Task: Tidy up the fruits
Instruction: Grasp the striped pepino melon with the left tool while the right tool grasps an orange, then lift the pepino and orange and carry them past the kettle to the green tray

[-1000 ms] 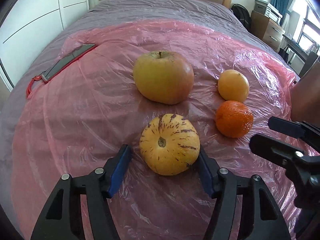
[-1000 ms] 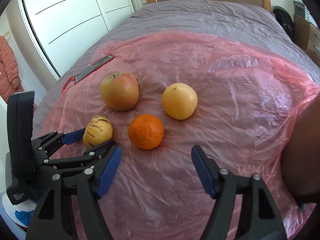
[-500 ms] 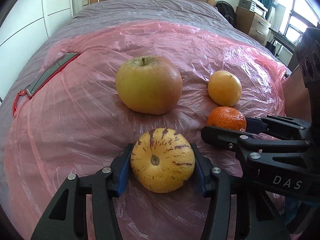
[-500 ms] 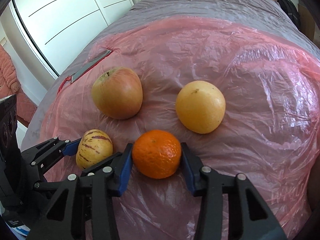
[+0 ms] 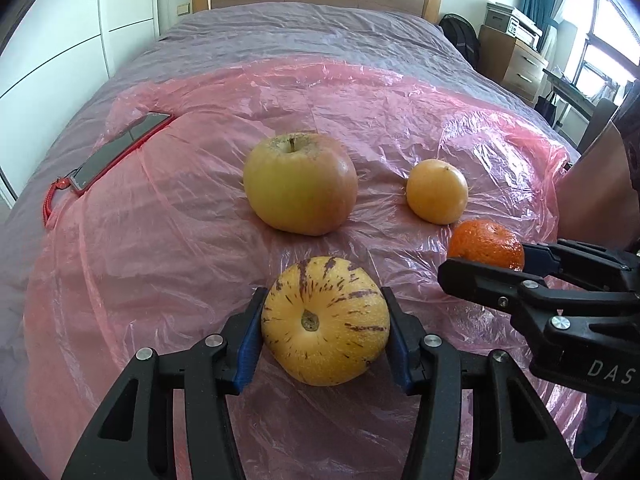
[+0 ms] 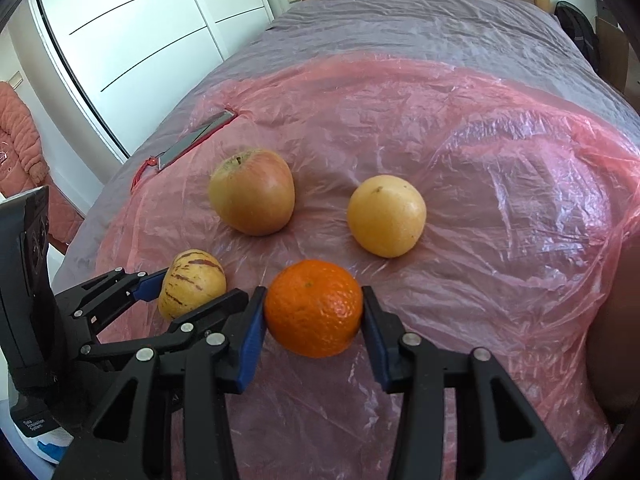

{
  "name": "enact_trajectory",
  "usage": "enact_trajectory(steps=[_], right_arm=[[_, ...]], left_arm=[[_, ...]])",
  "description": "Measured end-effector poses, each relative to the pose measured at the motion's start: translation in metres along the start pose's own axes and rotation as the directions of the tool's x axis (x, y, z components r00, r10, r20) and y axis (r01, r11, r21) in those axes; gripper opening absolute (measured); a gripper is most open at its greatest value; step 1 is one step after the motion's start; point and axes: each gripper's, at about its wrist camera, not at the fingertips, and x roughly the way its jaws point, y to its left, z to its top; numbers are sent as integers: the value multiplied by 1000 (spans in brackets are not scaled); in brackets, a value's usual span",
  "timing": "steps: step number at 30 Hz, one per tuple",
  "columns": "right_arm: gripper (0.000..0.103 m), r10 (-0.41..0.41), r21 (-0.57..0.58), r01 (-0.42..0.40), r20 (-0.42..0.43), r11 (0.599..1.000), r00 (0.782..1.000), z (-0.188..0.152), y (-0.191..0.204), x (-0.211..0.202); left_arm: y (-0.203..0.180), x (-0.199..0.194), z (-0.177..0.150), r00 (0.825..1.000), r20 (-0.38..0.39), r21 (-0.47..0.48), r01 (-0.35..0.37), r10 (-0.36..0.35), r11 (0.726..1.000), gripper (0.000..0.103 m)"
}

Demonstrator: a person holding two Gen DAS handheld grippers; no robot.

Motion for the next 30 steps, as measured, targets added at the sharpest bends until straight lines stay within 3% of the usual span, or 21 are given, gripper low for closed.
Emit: enact_trajectory(steps=[12, 18, 30], right_arm=[[37, -43, -20, 44, 46, 999, 998, -18, 10, -71], [37, -50, -29, 51, 52, 998, 997, -50, 15, -116], [37, -75, -13, 76, 78, 997, 994, -121, 0, -197]], left_arm=[[-7, -72, -11, 998, 56, -41, -8, 10, 999, 48], [-21, -114, -30, 997, 83, -66, 8, -3, 998, 48], [-81, -174, -70, 993, 101, -21, 55, -53, 998, 48]])
